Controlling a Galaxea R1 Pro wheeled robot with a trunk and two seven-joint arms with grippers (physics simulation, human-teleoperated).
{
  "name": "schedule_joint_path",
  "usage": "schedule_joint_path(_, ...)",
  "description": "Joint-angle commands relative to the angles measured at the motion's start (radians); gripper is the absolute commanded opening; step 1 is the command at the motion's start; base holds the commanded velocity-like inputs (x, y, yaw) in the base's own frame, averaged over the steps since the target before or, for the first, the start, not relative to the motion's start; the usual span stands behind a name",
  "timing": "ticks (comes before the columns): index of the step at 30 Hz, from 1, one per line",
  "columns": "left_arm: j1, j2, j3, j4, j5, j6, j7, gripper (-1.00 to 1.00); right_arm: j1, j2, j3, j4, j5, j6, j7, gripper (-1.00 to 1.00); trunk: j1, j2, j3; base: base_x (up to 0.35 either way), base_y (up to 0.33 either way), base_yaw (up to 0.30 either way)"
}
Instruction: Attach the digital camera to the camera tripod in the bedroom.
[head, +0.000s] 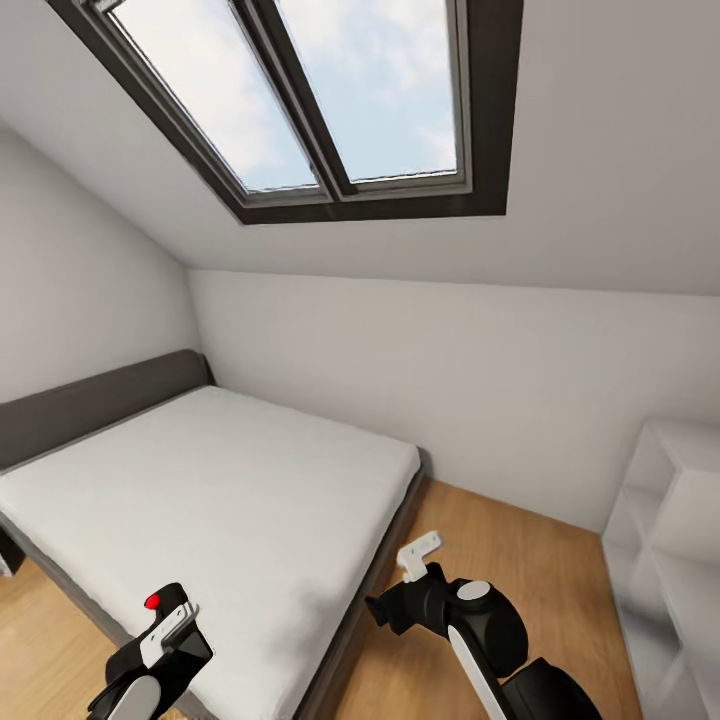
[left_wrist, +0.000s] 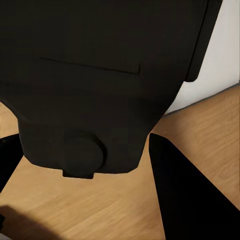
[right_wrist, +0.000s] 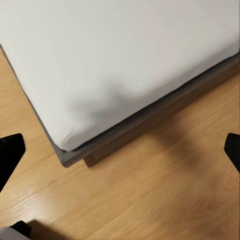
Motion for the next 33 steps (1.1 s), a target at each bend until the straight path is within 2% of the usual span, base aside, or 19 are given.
schedule_joint_path(1, -0.001, 0.001, -0.002, -0.001, 0.003, 0.002, 0.007, -1.00, 0.000, -0.001, 0.001, -0.001, -0.003, 0.004, -0.001, 1.00, 0.000, -0.001, 0.000, 0.011, 0.000, 0.266)
schedule_joint_path(33, -0.001, 0.002, -0.005, -0.005, 0.003, 0.009, 0.004, -1.00, -0.001, -0.002, -0.001, -0.001, -0.003, -0.002, 0.001, 1.00, 0.000, -0.001, 0.000, 0.001, 0.000, 0.253)
